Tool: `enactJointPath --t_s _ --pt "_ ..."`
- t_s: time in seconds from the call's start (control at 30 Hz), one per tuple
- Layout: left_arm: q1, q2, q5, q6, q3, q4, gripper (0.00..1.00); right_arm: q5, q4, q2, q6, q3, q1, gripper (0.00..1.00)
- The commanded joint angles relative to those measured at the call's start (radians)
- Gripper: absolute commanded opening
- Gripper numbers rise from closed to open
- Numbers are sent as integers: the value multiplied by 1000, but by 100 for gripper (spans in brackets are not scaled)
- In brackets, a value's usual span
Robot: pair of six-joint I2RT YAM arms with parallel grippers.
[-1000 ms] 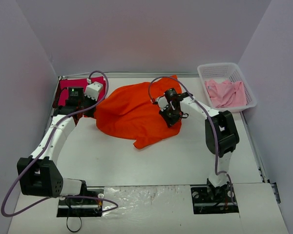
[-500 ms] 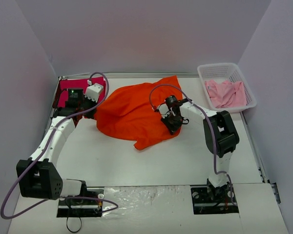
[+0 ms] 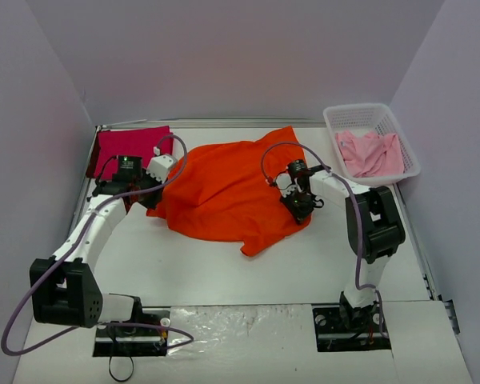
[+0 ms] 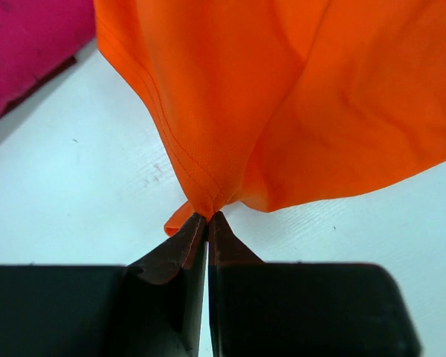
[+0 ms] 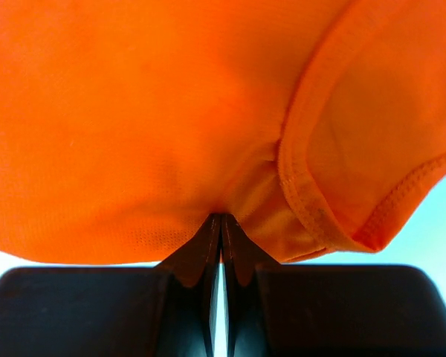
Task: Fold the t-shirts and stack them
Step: Flatten out the tshirt
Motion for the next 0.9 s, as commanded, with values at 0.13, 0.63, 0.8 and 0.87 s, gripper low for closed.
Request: enactJointPath --t_s 0.13,0.63,0.8,0.87 --pt "-15 57 -106 79 -59 40 2 86 -63 65 -72 37 -138 0" --pt "-25 229 -186 93 -83 190 18 58 -62 168 -70 131 -149 0" --pt "-25 180 -192 105 -69 152 53 53 -57 168 -69 123 -149 0" --pt "-25 108 -200 126 -73 123 63 46 -53 165 -66 120 -149 0"
